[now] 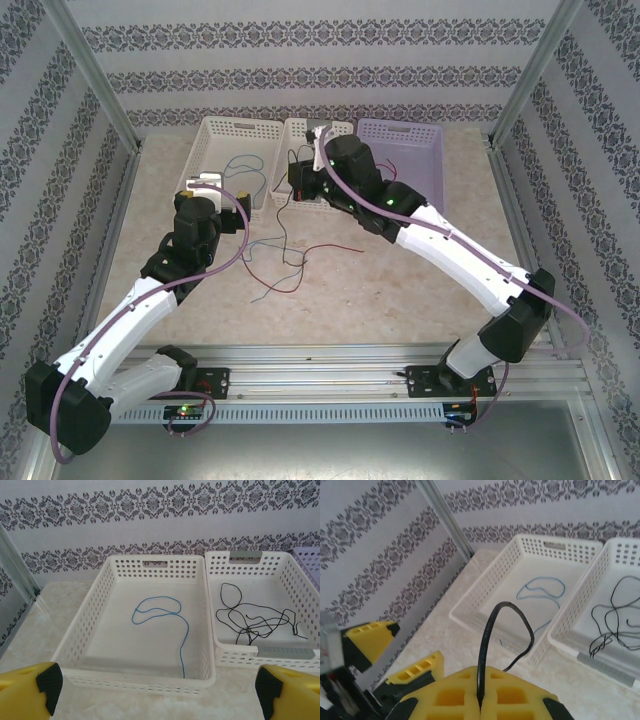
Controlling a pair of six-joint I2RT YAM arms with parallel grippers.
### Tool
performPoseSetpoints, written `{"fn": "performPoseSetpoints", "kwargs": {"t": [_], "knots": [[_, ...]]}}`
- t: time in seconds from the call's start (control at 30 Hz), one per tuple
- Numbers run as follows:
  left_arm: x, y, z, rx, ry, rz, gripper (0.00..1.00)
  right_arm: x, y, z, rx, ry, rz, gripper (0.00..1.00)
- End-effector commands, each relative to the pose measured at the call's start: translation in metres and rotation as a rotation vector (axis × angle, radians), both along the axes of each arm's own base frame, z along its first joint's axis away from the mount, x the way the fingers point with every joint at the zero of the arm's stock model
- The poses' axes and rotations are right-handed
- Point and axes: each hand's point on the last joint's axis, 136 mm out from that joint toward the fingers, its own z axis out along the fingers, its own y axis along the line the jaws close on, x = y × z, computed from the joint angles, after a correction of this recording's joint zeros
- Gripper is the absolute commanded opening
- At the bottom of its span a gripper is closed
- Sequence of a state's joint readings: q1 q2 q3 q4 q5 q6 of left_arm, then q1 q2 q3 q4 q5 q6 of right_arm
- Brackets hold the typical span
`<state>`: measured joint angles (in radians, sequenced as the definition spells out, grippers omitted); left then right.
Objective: Untangle the cables
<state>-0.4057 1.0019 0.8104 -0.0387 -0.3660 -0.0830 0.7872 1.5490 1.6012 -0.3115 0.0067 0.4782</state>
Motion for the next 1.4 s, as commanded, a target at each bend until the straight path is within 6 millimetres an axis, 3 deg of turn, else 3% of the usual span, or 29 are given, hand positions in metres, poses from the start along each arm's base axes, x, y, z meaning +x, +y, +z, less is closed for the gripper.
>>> {"fn": "performPoseSetpoints", "kwargs": {"t": [0.0, 0.37, 0.57, 0.67, 0.97, 1.1, 1.23, 1.37], "knots": [[0.0, -0.004, 0.013, -0.018, -0.019, -0.013, 1.0, -0.002, -0.003, 0.02, 0.013, -0.029, 0.011, 0.0], [0.0, -0.003, 0.014, -0.017, -0.021, -0.012, 1.0, 0.026, -0.014, 0.091, 0.158, -0.04, 0.026, 0.0], [0.0, -0.004, 0.013, -0.016, -0.018, -0.016, 1.0, 0.028, 0.0, 0.104, 0.38, 0.081, 0.127, 0.0], [0.0, -0.004, 0.013, -0.016, -0.018, -0.017, 1.0, 0.024, -0.004, 0.109, 0.398, 0.065, 0.115, 0.0], [0.0, -0.006, 0.013, -0.019, -0.015, -0.025, 1.0, 0.017, -0.02, 0.141, 0.714, 0.151, 0.165, 0.0], [0.0, -0.006, 0.013, -0.023, -0.015, -0.026, 1.0, 0.005, -0.032, 0.16, 0.707, 0.091, 0.137, 0.0], [-0.001, -0.006, 0.014, -0.023, -0.019, -0.027, 1.0, 0.006, -0.044, 0.158, 0.584, 0.016, 0.068, 0.0], [-0.002, -0.005, 0.015, -0.023, -0.021, -0.025, 1.0, 0.035, -0.056, 0.134, 0.474, -0.007, -0.011, 0.0]]}}
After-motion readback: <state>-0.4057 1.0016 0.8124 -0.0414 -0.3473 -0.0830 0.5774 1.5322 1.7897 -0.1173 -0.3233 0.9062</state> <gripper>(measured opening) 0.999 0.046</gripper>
